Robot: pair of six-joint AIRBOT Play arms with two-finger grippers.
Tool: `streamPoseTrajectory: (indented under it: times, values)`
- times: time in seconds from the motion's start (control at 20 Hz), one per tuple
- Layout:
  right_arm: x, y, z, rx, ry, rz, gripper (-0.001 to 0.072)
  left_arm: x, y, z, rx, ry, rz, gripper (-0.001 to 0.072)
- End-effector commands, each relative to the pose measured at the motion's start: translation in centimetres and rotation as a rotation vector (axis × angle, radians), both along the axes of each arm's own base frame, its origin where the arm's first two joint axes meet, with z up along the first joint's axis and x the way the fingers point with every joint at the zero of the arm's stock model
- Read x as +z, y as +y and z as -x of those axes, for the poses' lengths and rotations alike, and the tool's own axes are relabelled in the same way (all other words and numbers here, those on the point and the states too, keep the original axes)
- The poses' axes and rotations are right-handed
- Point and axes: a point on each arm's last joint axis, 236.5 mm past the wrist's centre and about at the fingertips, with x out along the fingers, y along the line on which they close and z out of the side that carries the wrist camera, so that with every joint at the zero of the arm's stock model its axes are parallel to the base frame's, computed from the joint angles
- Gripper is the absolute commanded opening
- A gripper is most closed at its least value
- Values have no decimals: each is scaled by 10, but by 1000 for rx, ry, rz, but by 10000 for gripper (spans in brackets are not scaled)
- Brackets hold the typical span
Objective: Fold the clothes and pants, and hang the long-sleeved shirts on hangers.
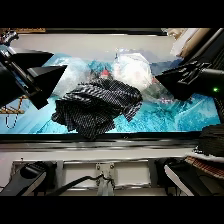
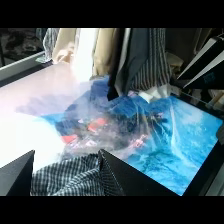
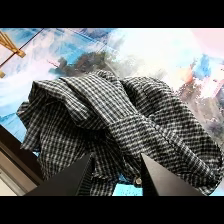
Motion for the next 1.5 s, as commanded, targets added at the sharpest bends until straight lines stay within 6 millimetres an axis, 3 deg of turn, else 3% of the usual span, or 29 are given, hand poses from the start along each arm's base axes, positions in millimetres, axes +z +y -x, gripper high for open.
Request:
streamPoseTrajectory:
  times: [0.0, 0.3, 0.45, 0.55, 0.7, 0.8, 0.9, 1.1, 1.2, 1.45]
  values:
    - [0, 0, 0, 1, 0, 0, 349, 0, 0, 0, 0, -1, 0, 404]
    - [0, 0, 0, 1, 0, -1, 349, -2, 0, 0, 0, 2, -7, 405]
    - [0, 0, 0, 1, 0, 0, 349, -20, -2, -5, -1, 41, -23, 405]
    - [1, -3, -3, 30, -68, 55, 349, -47, -5, -11, -2, 98, -47, 405]
    - [40, -19, -41, 84, -504, 301, 349, -109, -8, -9, -23, 233, -117, 405]
    - [64, -25, -55, 19, -608, 289, 349, -149, -9, 2, -51, 343, -170, 405]
    - [82, -31, -63, -39, -674, 268, 349, -172, -8, 9, -59, 423, -188, 404]
    - [98, -36, -69, -87, -729, 250, 349, -182, -8, 12, -63, 447, -198, 405]
    - [117, -38, -73, -137, -782, 193, 349, -182, -8, 12, -65, 448, -196, 404]
    - [117, -20, -61, -87, -718, 68, 349, -192, -10, 7, -81, 449, -234, 406]
